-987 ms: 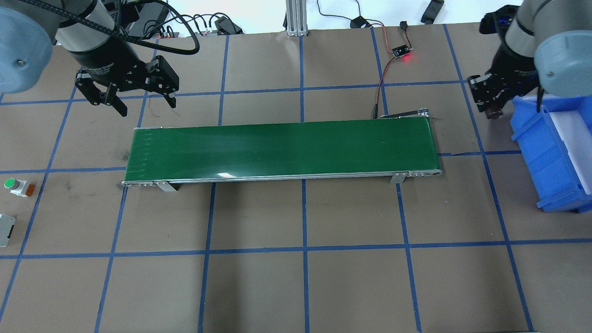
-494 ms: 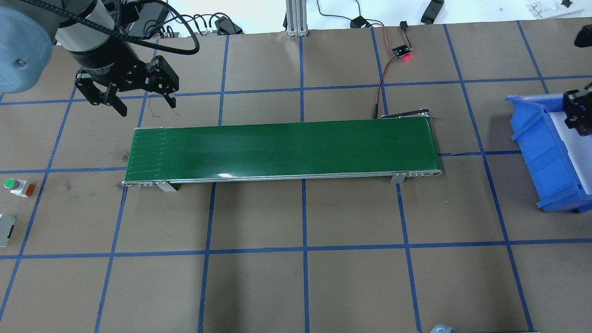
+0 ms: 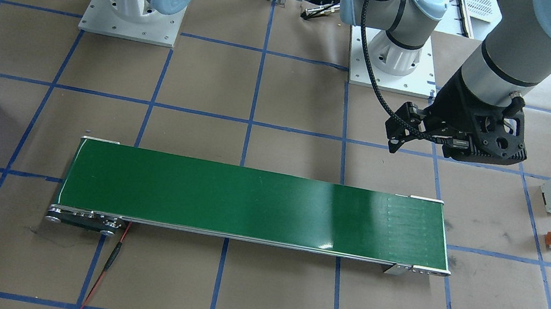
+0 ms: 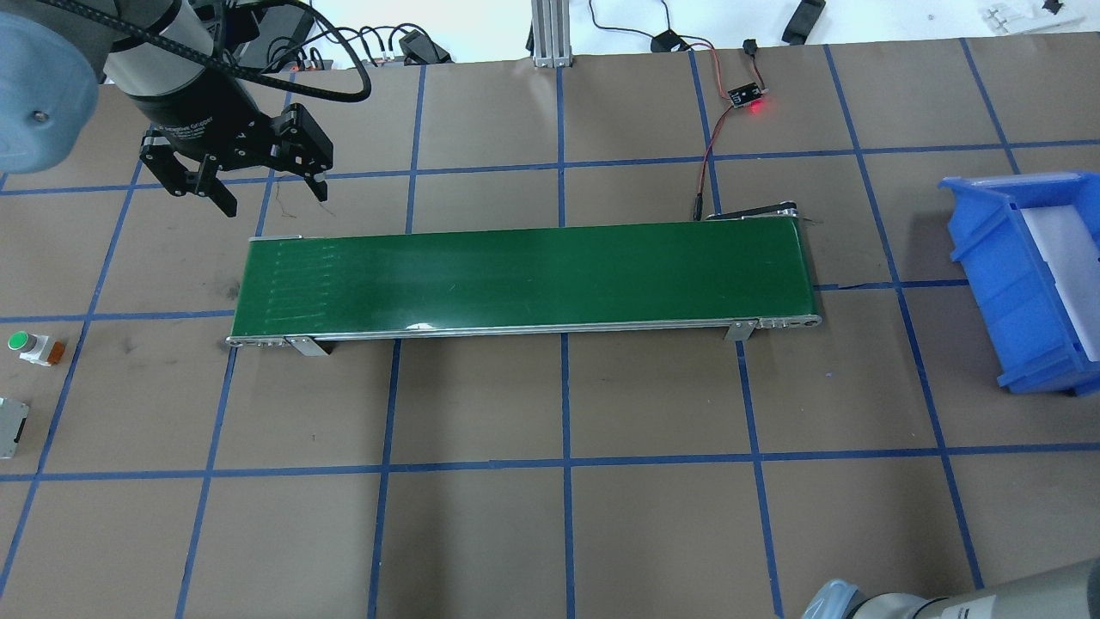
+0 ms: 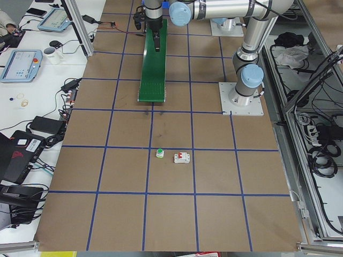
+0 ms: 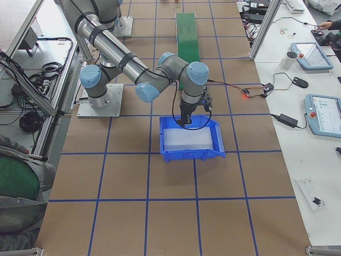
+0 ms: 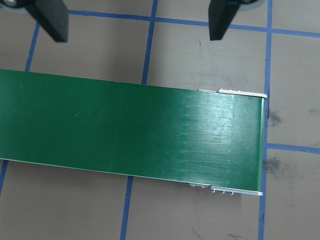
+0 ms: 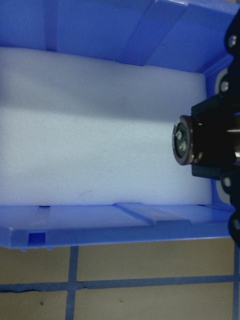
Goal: Move capacitor from left to right
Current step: 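Carry the capacitor with the right gripper over the blue bin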
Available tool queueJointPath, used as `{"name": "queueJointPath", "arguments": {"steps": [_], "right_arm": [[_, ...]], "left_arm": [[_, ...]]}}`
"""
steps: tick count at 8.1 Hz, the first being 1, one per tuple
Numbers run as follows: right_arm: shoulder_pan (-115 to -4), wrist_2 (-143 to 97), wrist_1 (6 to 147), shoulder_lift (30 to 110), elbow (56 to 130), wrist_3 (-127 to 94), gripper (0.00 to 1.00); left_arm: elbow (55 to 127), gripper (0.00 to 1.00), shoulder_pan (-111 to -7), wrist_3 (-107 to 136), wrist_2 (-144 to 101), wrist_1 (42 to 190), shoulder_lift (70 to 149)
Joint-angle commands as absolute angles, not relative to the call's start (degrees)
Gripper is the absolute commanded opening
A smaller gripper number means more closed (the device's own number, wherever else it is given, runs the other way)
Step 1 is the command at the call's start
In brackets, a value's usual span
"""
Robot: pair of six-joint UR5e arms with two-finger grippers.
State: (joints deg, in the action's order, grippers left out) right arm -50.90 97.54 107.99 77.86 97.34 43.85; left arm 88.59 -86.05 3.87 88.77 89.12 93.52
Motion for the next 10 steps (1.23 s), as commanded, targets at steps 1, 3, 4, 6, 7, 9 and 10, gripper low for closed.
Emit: {"name": "queueJointPath", "arguments": {"steps": [1,3,4,6,7,9,10], "right_arm": [[-50.36,97.12,114.32,72.18,97.38,44.91,0.0],[-50.36,93.35,115.83,69.1,97.38,45.44,0.0],[-50.36,93.17,117.32,67.43,97.47,45.35,0.0],[-50.36,90.97,119.0,65.57,97.38,46.31,0.0],[-50.36,90.88,119.09,65.48,97.47,46.75,0.0],[-48.97,90.71,119.0,64.86,97.56,46.5,0.0],[-48.43,90.09,119.44,64.95,97.47,46.41,0.2]], "left_arm": [[88.59,1.0,-86.04,3.87,88.77,89.12,93.52],[88.59,1.0,-86.04,3.87,88.77,89.12,93.6],[88.59,1.0,-86.04,3.87,88.77,89.12,93.52],[88.59,1.0,-86.04,3.87,88.77,89.12,93.52],[88.59,1.0,-86.04,3.87,88.77,89.12,93.52],[88.59,1.0,-86.04,3.87,88.77,89.12,93.52],[88.59,1.0,-86.04,3.87,88.77,89.12,93.52]]}}
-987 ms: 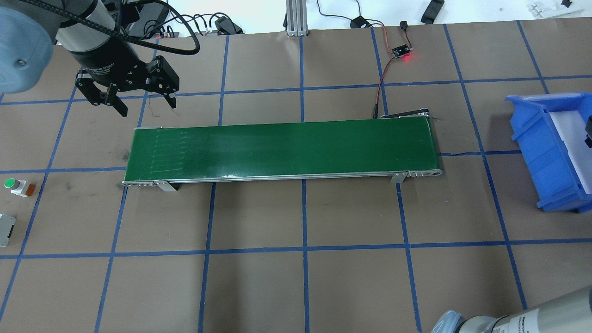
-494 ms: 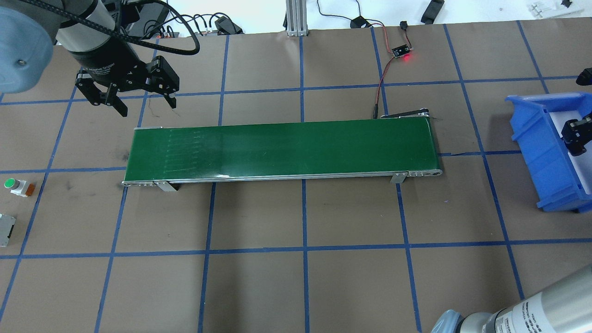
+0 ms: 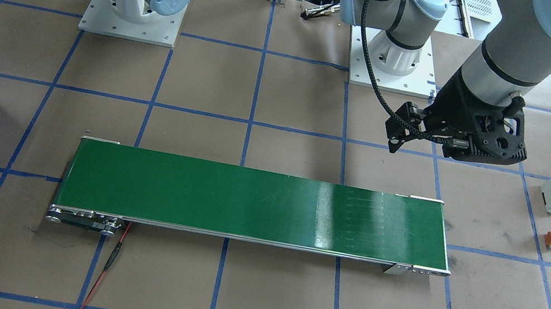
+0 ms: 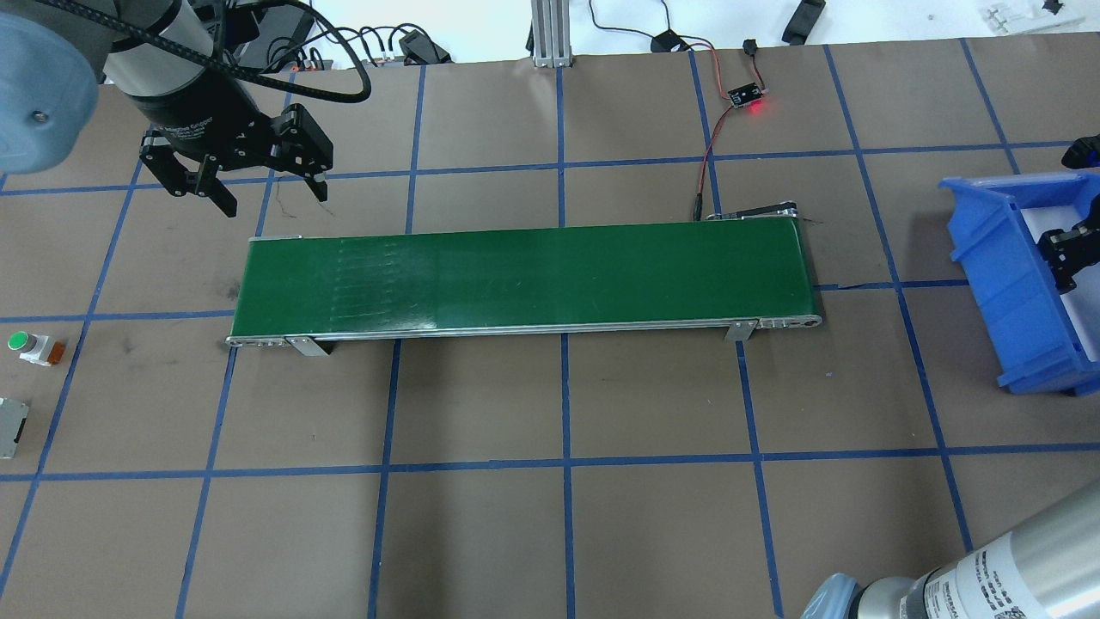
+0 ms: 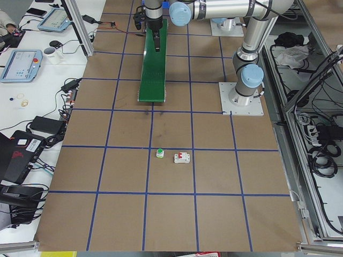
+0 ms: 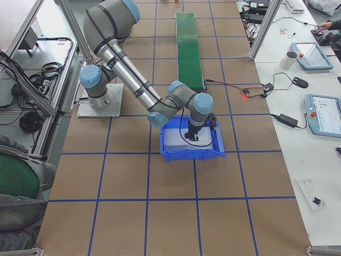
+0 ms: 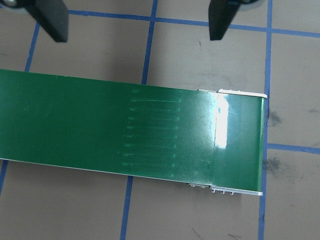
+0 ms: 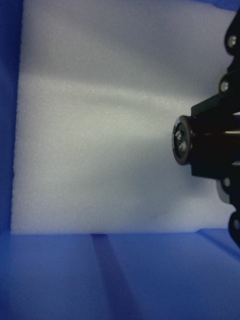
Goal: Move capacitor from left to right
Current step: 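Carry the capacitor with the right gripper over the blue bin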
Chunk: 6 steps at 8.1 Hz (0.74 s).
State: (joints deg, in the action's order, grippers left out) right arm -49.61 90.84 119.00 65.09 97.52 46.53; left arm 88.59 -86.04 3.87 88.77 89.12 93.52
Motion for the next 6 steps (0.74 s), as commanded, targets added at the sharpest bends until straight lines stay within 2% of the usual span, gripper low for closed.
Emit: {"name": "queueJointPath", "arguments": {"steps": [1,2,3,4,6], "right_arm": [[-47.99,86.61,121.62,65.21,97.47,46.58,0.49],[-47.29,84.14,122.08,65.39,97.38,46.67,0.73],[-46.59,83.5,122.25,66.0,97.47,46.5,0.91],[-46.58,83.32,121.99,67.92,97.56,46.23,1.0],[-46.58,83.76,121.21,73.62,97.47,45.97,1.0]], "left_arm": [[88.59,1.0,-86.04,3.87,88.77,89.12,93.52],[88.59,1.0,-86.04,3.87,88.77,89.12,93.52],[88.59,1.0,-86.04,3.87,88.77,89.12,93.52],[88.59,1.0,-86.04,3.87,88.77,89.12,93.52],[88.59,1.0,-86.04,3.87,88.77,89.12,93.52]]}}
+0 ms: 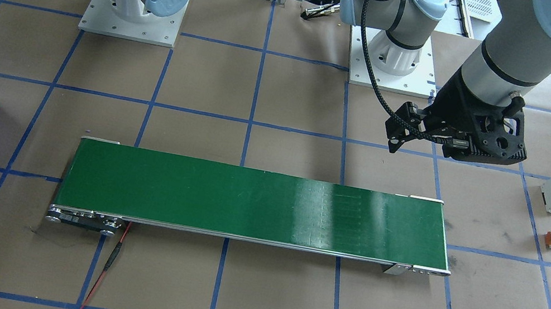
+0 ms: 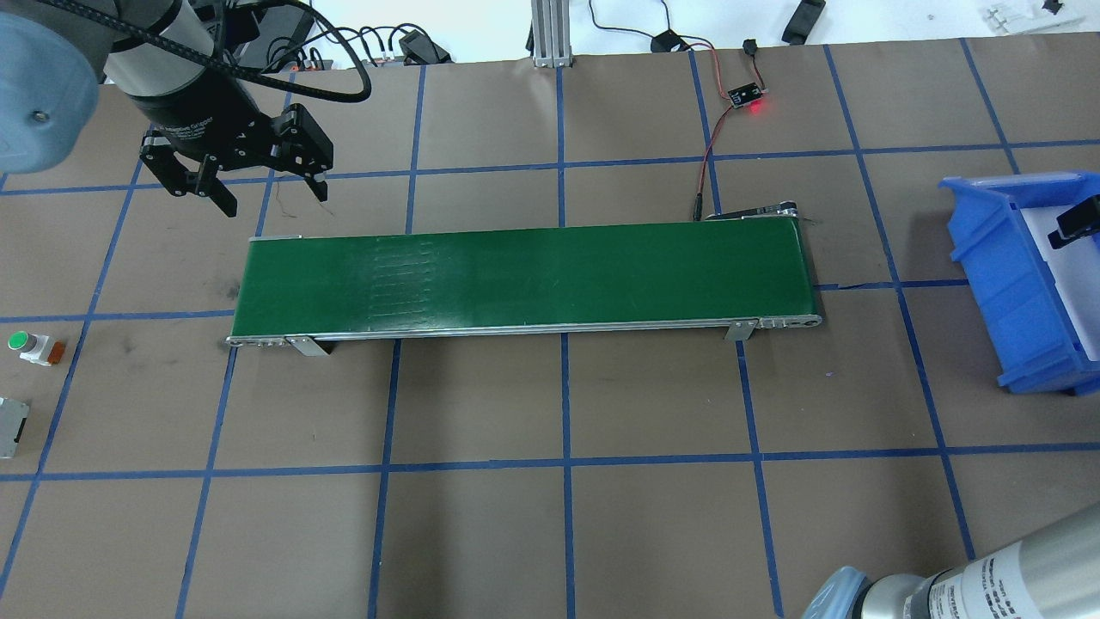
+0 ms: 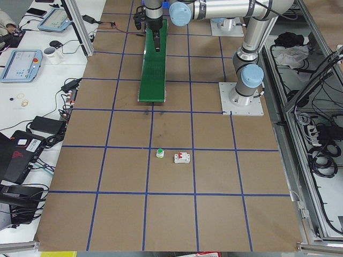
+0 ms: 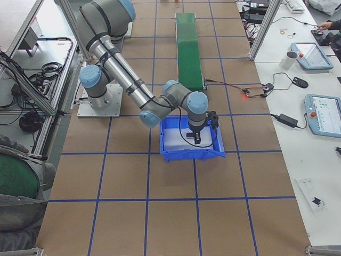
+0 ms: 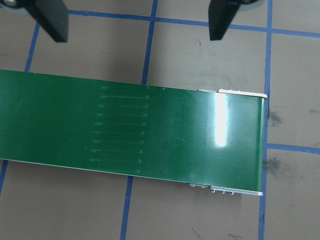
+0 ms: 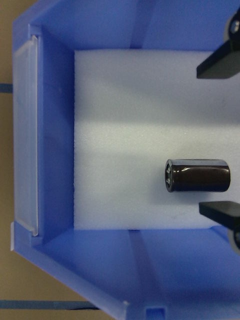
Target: Move capacitor from left to right
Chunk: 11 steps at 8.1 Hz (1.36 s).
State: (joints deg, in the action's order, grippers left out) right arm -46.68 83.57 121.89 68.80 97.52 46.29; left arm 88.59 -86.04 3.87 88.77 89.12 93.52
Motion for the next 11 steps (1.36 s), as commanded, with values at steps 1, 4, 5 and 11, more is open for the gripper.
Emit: {"name": "queueJointPath", "arguments": {"steps": [1,4,5,11], "right_arm": [[-46.58,84.28,120.85,76.96,97.47,45.79,1.0],[-47.63,84.55,109.72,85.67,95.72,38.54,1.0],[-49.81,84.72,106.38,87.52,95.1,36.67,1.0],[-74.59,87.19,102.04,92.81,93.43,11.01,1.0]], "left_arm": [[88.59,1.0,-86.04,3.87,88.77,89.12,93.52],[88.51,1.0,-85.96,3.78,88.77,89.12,93.6],[88.51,1.0,-86.04,3.78,88.77,89.12,93.52],[88.59,1.0,-86.04,3.78,88.86,89.12,93.43]]}}
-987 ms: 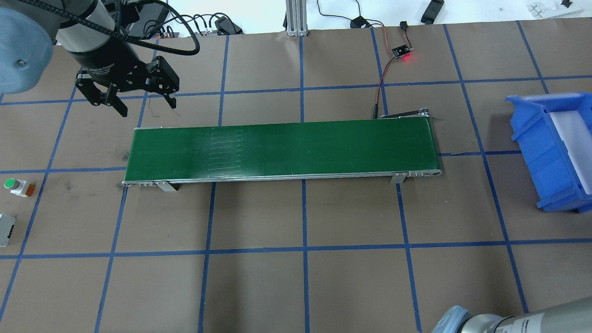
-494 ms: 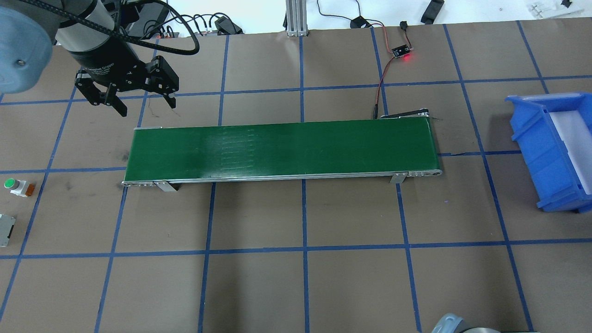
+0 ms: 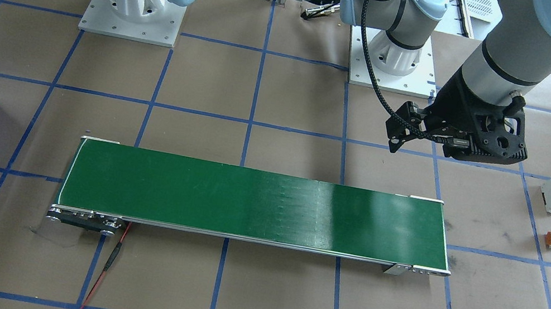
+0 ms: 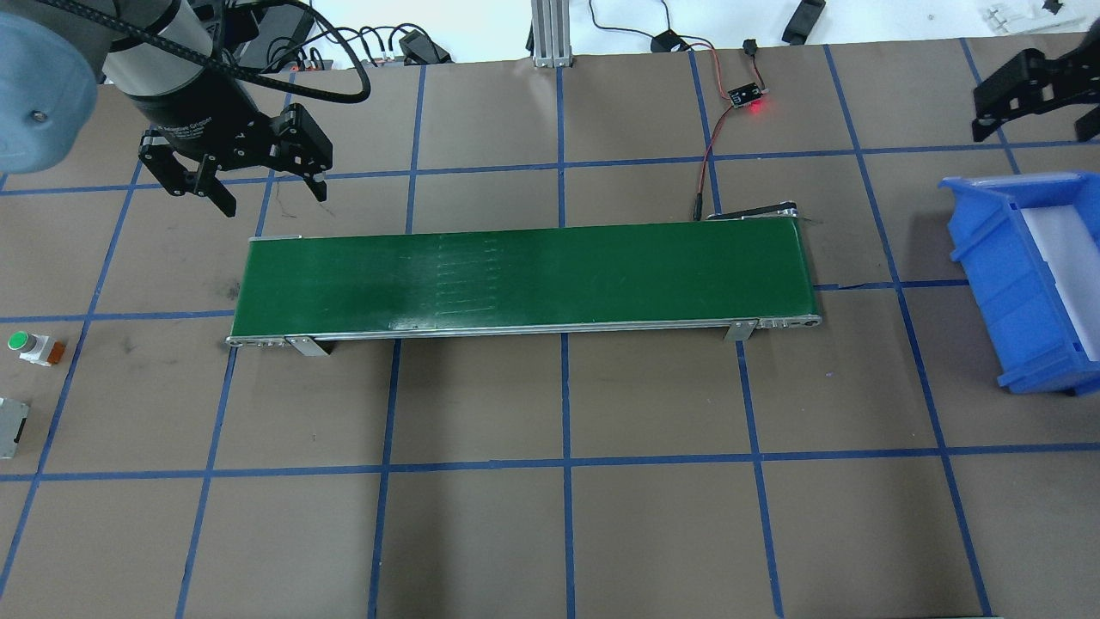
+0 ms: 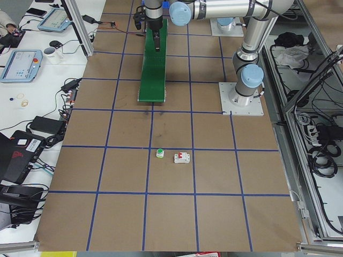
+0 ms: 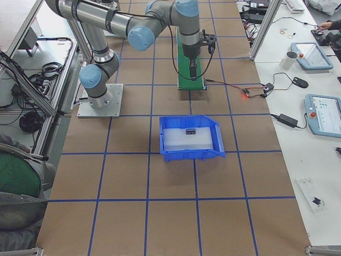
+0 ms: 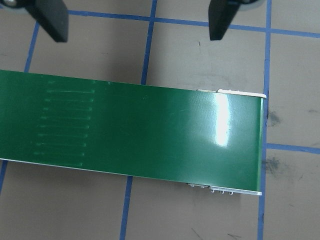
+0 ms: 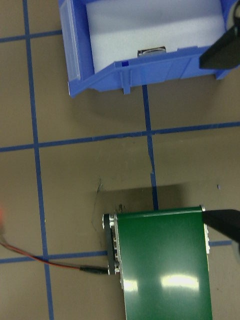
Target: Move capacitor from left to right
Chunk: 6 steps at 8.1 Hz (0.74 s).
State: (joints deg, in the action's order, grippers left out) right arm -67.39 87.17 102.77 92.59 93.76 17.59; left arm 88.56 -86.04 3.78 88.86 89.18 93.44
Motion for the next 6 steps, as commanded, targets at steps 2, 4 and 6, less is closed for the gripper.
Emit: {"name": "queueJointPath", "arguments": {"steps": [2,4,6], "right_arm": [[-80.39,87.36,102.04,92.55,93.43,4.34,1.0],[-84.88,87.28,101.95,92.02,93.51,-0.59,1.0],[-89.01,87.45,102.04,91.5,93.95,-3.95,1.0]], "left_arm": [[88.59,1.0,-86.04,3.78,88.86,89.21,93.43],[88.59,1.0,-86.04,3.78,88.86,89.12,93.43],[88.59,1.0,-86.04,3.78,88.86,89.21,93.43]]}}
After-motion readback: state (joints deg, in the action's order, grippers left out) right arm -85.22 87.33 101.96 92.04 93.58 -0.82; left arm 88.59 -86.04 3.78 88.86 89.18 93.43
